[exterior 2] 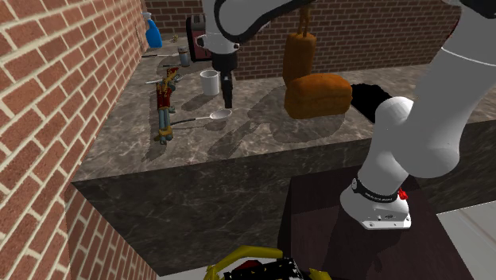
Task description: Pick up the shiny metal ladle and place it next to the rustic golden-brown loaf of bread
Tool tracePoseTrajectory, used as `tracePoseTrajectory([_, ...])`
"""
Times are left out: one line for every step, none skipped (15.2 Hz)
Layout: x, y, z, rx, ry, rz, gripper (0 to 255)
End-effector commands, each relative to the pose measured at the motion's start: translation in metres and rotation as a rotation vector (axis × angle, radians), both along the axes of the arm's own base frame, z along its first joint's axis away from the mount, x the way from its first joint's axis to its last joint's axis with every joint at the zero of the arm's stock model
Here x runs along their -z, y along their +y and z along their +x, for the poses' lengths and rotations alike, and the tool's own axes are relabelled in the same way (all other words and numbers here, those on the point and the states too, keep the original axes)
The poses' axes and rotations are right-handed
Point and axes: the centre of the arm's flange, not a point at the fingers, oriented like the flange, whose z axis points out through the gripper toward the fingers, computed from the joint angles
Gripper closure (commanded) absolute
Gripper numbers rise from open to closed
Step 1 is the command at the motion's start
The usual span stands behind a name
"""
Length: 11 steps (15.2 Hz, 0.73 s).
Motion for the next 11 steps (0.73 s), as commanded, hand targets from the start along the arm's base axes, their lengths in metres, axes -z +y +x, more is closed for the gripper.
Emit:
tracePoseTrajectory([0.012,-0.012,0.023,-0.014,0.006,0.012,0])
tracePoseTrajectory([0.018,-0.017,0.034,-0.02,0.01,0.017,0])
tracePoseTrajectory([0.025,-0.023,0.045,-0.026,0.013,0.023,0])
tracePoseTrajectory([0.031,-0.028,0.056,-0.032,0.016,0.029,0])
tracePoseTrajectory([0.038,-0.034,0.067,-0.039,0.019,0.035,0])
tracePoseTrajectory([0.045,-0.039,0.078,-0.045,0.023,0.04,0])
tracePoseTrajectory([0.052,-0.044,0.089,-0.051,0.026,0.046,0])
tracePoseTrajectory([0.058,-0.049,0.1,-0.057,0.029,0.052,0])
tracePoseTrajectory([0.065,-0.054,0.111,-0.064,0.032,0.058,0])
tracePoseTrajectory([0.072,-0.059,0.122,-0.07,0.035,0.064,0])
tracePoseTrajectory([0.079,-0.064,0.133,-0.076,0.039,0.069,0])
